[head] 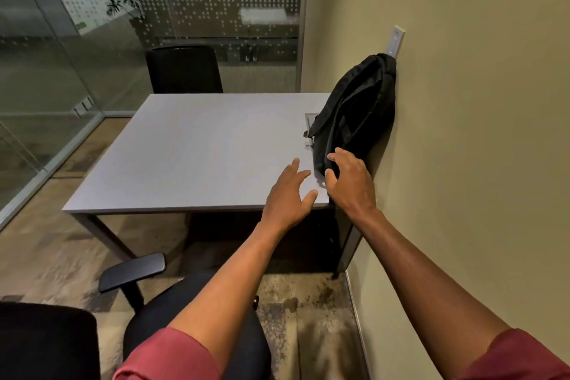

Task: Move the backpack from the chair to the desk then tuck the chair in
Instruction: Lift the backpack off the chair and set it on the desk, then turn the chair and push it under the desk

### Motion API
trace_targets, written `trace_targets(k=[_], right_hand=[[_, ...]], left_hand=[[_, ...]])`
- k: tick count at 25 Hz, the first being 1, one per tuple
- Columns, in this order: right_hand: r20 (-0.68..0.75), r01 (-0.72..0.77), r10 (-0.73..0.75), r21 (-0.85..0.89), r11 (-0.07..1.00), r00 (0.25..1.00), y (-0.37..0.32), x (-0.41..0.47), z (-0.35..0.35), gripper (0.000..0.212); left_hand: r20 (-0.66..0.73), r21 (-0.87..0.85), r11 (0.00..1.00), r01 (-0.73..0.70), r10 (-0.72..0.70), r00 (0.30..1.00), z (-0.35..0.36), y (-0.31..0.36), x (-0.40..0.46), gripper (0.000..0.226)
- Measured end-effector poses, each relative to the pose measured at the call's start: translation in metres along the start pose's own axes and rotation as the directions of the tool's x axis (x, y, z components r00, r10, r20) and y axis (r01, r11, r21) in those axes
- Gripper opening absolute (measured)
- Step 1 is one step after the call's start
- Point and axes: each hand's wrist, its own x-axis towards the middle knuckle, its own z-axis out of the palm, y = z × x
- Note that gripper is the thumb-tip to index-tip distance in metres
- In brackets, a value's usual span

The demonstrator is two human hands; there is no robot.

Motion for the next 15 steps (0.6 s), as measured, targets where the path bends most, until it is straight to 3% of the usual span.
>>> trace_targets(k=[6, 15], right_hand=[[0.04, 0.011, -0.011, -0.002, 1.0, 0.999, -0.023, -0.058, -0.016, 0.042], [0.066, 0.049, -0.055, 0.091, 0.995, 0.996, -0.041, -0.167, -0.034, 0.035]], left_hand=[[-0.061, -0.064, 0.996, 0.056, -0.06, 0.996, -0.022, 0.014, -0.056, 0.075], [-0.07, -0.044, 0.989, 0.14, -0.143, 0.987, -0.035, 0.024, -0.166, 0.065]])
